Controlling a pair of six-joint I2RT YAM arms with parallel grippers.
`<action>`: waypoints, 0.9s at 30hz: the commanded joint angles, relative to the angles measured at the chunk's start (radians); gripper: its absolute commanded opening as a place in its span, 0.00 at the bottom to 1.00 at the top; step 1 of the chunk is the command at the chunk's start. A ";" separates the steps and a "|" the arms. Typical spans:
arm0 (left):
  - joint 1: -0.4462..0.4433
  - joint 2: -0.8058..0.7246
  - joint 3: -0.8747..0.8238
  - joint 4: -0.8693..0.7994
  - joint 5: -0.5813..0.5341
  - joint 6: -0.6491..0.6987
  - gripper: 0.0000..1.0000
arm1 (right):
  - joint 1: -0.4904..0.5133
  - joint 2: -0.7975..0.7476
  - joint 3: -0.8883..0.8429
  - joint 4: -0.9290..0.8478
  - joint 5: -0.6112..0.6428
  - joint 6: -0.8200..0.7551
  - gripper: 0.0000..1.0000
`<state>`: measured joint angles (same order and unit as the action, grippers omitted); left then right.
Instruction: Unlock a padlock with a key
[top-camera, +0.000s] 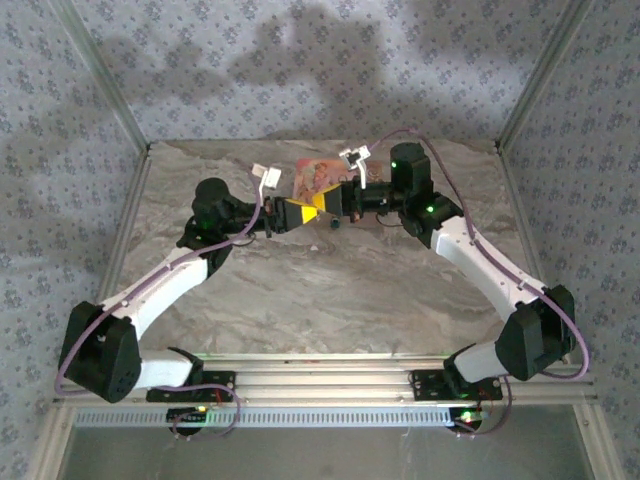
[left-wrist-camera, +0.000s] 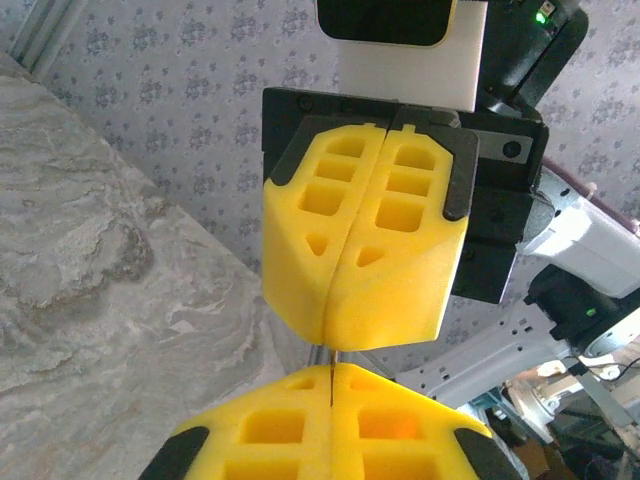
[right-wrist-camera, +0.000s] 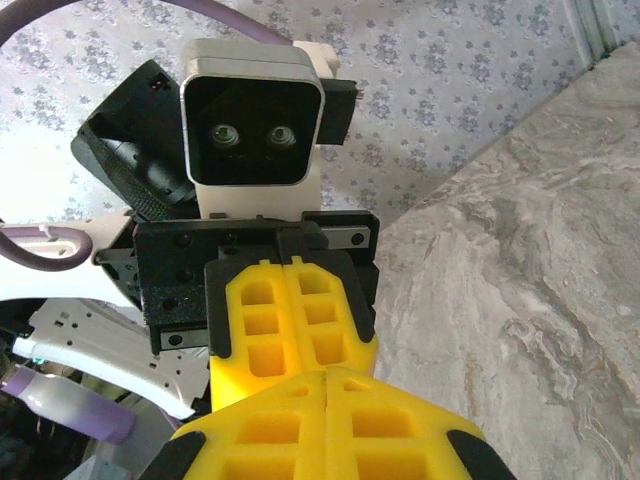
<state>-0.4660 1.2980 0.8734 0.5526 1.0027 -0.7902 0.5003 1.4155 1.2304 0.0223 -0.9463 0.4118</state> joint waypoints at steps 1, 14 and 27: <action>0.002 -0.035 0.041 -0.077 0.021 0.094 0.00 | 0.008 -0.034 -0.023 0.031 0.038 0.017 0.00; 0.024 -0.057 0.250 -0.810 0.086 0.683 0.00 | -0.031 -0.192 -0.154 -0.070 0.020 0.078 0.54; 0.024 0.032 0.341 -0.958 0.221 0.743 0.00 | 0.054 -0.122 -0.114 -0.061 0.027 0.082 0.40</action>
<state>-0.4450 1.3083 1.1625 -0.3679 1.1595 -0.0807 0.5507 1.2877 1.0889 -0.0303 -0.9051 0.4885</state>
